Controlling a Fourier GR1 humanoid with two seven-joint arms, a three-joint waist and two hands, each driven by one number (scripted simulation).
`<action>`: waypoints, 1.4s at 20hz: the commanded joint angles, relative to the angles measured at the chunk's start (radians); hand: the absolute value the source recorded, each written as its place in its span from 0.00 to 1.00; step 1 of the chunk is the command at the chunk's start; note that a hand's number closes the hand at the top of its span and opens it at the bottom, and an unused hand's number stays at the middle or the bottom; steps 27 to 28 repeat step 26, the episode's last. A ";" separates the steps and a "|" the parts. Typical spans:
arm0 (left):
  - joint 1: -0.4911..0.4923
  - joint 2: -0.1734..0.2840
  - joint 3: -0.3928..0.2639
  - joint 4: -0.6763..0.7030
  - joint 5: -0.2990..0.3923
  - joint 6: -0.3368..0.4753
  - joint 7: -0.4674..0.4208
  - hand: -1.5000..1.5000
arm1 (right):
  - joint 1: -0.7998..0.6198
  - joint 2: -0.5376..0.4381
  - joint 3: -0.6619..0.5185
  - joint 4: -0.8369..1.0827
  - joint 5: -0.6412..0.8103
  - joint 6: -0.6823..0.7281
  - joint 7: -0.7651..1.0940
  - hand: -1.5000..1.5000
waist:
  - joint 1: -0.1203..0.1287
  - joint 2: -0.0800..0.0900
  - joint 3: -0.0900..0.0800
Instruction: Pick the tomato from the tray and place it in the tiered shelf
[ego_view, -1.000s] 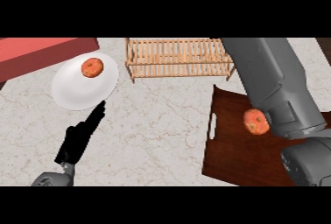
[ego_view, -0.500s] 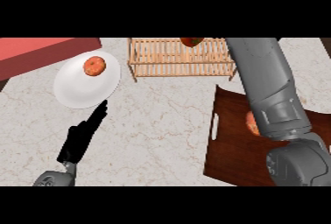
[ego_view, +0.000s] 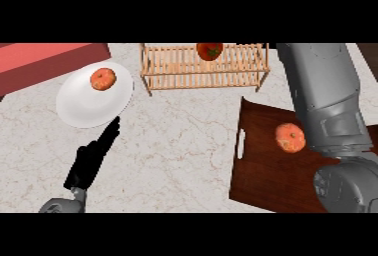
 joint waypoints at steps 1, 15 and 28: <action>-0.043 0.012 0.042 -0.005 0.034 -0.009 0.057 0.50 | 0.034 -0.060 -0.018 -0.029 0.011 -0.132 -0.038 0.00 | -0.029 -0.010 0.000; 0.004 0.036 0.096 0.056 0.047 -0.032 -0.007 0.50 | 0.440 -0.168 0.067 -0.550 -0.098 0.254 0.166 0.00 | -0.086 -0.031 -0.001; 0.003 -0.046 0.034 0.006 -0.043 0.037 0.038 0.50 | 0.777 -0.253 0.101 -0.968 -0.261 0.473 0.312 0.00 | -0.059 -0.022 -0.001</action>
